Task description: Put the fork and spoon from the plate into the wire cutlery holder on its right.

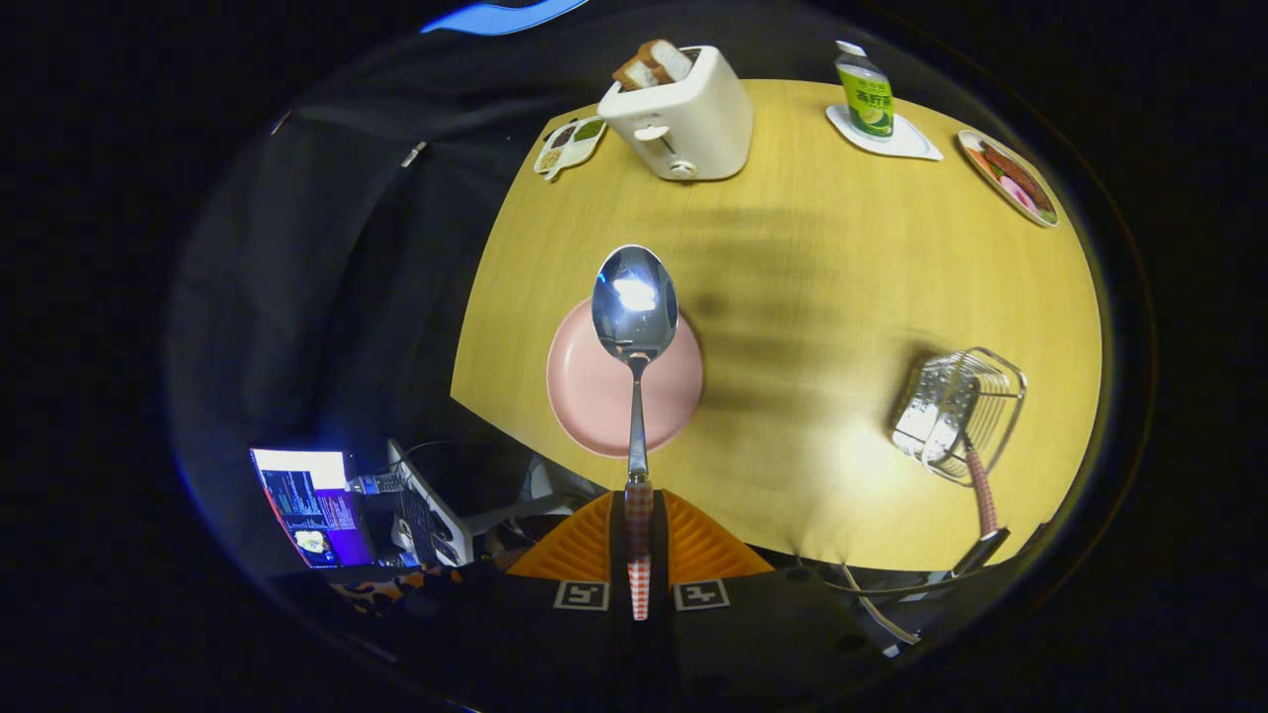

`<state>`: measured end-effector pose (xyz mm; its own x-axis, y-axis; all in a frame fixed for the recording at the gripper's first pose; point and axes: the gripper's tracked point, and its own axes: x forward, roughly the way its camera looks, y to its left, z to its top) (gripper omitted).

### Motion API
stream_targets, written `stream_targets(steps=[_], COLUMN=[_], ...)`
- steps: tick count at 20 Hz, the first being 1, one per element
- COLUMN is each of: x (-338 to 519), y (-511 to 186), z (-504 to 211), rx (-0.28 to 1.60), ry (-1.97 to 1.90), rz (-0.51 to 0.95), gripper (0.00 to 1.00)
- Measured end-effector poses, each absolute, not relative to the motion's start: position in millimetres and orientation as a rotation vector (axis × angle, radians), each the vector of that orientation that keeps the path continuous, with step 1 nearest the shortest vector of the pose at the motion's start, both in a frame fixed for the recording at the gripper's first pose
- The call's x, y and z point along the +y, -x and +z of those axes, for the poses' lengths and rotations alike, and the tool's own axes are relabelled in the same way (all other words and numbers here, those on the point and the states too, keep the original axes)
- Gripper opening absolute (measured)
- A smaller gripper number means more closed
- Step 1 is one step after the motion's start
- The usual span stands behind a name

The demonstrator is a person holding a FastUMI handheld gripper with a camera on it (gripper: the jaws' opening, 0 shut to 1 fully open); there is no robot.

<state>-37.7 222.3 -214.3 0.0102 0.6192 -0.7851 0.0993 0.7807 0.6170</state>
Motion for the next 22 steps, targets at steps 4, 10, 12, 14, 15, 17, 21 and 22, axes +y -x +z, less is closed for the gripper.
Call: stream_targets(steps=[4, 10, 12, 14, 15, 17, 21, 22], x=[150, 71, 56, 45, 40, 34, 34, 33], y=[62, 90, 96, 100, 101, 105, 105, 105], z=[-214, -236, -248, -255, -259, -271, -280, -283], rx=[1.636, 1.854, 1.932, 2.003, 2.043, 2.100, 2.227, 2.253], ry=[-0.541, -0.422, -0.391, -0.368, -0.356, -0.340, -0.316, -0.306], rz=[0.410, 0.342, 0.329, 0.313, 0.312, 0.309, 0.313, 0.312], gripper=[0.09, 0.09, 0.09, 0.09, 0.09, 0.09, 0.09, 0.09])
